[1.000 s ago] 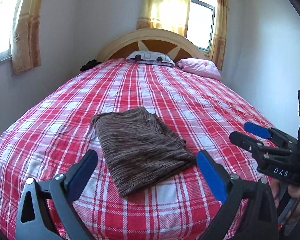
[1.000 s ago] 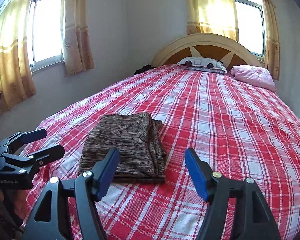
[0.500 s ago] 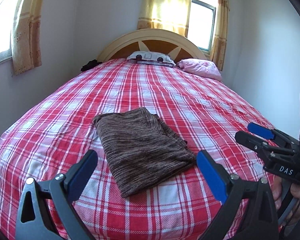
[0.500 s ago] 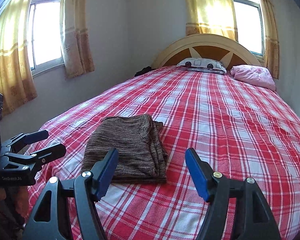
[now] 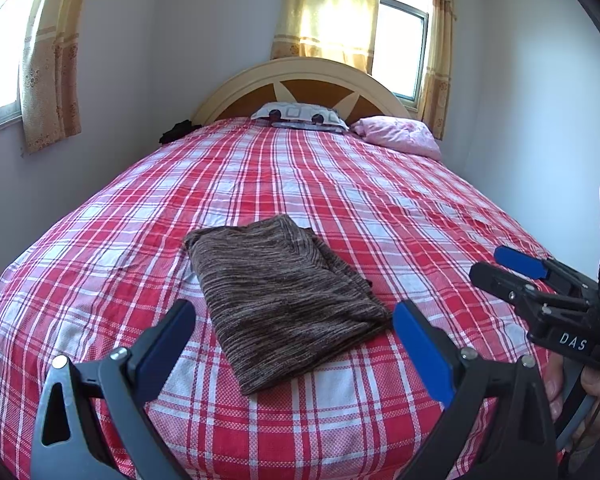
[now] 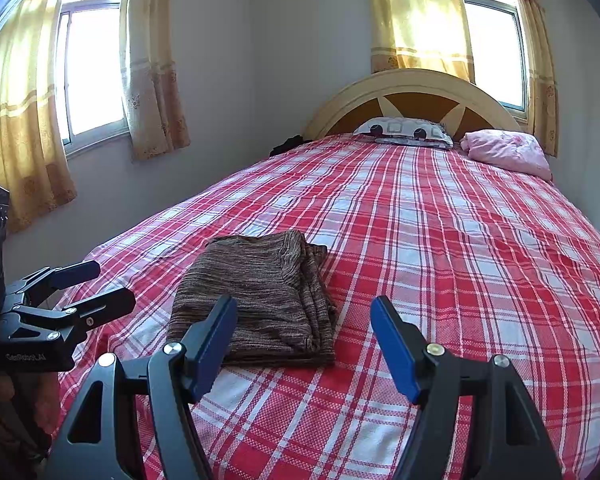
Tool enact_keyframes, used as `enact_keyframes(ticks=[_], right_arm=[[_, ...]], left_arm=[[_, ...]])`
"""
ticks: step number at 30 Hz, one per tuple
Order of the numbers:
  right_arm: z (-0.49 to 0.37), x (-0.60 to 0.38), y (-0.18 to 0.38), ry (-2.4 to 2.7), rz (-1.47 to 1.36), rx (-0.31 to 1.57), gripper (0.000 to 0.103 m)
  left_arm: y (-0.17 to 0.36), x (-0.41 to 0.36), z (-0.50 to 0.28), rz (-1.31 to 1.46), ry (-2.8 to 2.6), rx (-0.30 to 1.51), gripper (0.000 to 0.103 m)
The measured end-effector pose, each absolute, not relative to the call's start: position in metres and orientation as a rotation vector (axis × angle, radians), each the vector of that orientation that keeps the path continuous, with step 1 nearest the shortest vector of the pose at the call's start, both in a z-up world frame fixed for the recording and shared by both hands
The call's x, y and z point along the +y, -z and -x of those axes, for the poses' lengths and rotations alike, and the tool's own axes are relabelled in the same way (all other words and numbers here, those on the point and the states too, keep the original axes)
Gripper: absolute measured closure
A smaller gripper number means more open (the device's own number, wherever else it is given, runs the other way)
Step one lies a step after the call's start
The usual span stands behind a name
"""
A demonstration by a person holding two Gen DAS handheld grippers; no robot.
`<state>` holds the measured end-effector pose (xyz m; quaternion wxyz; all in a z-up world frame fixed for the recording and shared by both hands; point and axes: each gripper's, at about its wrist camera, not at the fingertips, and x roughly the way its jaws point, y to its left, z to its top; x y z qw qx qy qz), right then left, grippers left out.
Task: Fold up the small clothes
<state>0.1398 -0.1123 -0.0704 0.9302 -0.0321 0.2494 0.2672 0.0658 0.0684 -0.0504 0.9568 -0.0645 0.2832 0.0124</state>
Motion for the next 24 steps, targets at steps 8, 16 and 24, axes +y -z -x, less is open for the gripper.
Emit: enact_keyframes(ticks=[8,16,24], right_arm=[[-0.140,-0.115,0.072,-0.550,0.064,0.514,0.033],[-0.137,-0.117,0.071,-0.555,0.058,0.505,0.033],[-0.135,-0.115,0.072,-0.570,0.069,0.504,0.033]], left_arm=[[0.051,0.063,-0.069,0.088,-0.026,0.605,0.002],[0.034,0.069,-0.057,0.108,-0.040,0.510,0.000],[0.027,0.078,-0.056,0.125,-0.051,0.479,0.000]])
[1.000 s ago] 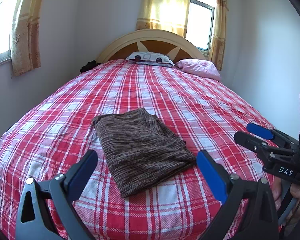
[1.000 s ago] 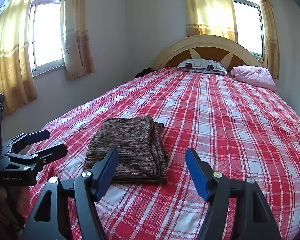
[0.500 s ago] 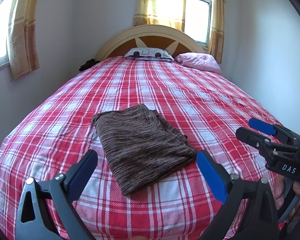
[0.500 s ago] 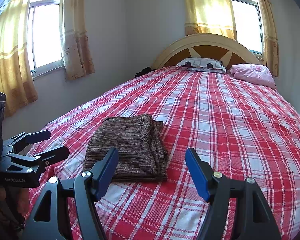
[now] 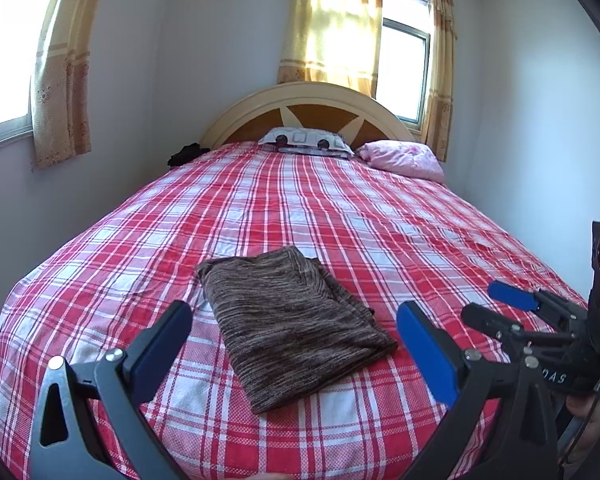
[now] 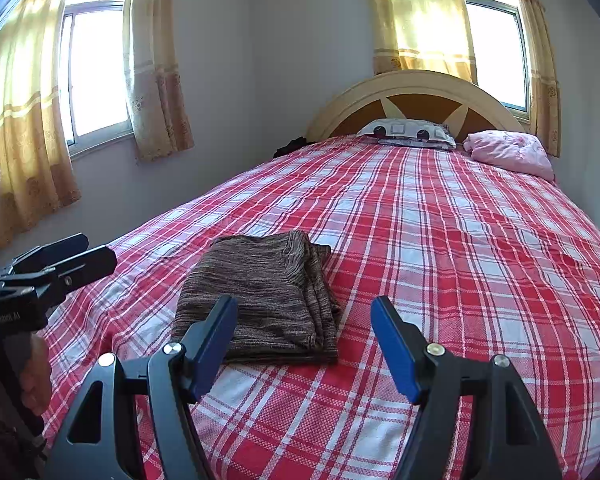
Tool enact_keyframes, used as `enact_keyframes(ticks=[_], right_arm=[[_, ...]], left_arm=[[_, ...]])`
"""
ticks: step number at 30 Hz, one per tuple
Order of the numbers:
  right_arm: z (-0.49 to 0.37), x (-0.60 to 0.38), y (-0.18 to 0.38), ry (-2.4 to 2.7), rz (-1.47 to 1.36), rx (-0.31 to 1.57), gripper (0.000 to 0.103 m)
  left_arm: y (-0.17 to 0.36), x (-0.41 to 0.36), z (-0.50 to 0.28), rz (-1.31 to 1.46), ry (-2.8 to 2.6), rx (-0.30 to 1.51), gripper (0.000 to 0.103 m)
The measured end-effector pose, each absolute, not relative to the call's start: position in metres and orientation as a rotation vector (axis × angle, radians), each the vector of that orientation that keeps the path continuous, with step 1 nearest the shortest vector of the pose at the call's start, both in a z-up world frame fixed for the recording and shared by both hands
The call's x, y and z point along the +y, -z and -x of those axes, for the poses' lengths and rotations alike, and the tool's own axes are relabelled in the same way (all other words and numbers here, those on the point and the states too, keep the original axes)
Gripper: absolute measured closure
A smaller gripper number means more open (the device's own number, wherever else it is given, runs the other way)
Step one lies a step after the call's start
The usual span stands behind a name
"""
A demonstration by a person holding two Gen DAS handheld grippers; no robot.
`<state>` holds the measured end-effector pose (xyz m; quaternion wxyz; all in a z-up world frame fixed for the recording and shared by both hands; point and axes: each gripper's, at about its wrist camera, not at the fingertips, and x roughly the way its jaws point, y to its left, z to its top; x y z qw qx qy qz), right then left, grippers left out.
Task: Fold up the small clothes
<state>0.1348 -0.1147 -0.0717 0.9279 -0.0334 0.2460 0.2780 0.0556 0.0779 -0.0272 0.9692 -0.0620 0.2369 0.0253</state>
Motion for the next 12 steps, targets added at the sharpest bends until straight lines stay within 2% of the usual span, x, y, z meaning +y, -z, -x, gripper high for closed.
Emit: enact_keyframes(ticks=[12], right_arm=[[-0.1316,-0.1122,0.0744,-0.576,0.073,0.502,0.033]], left_arm=[[0.0304,0.0715,-0.0518,0.099,-0.032,0.454,0.000]])
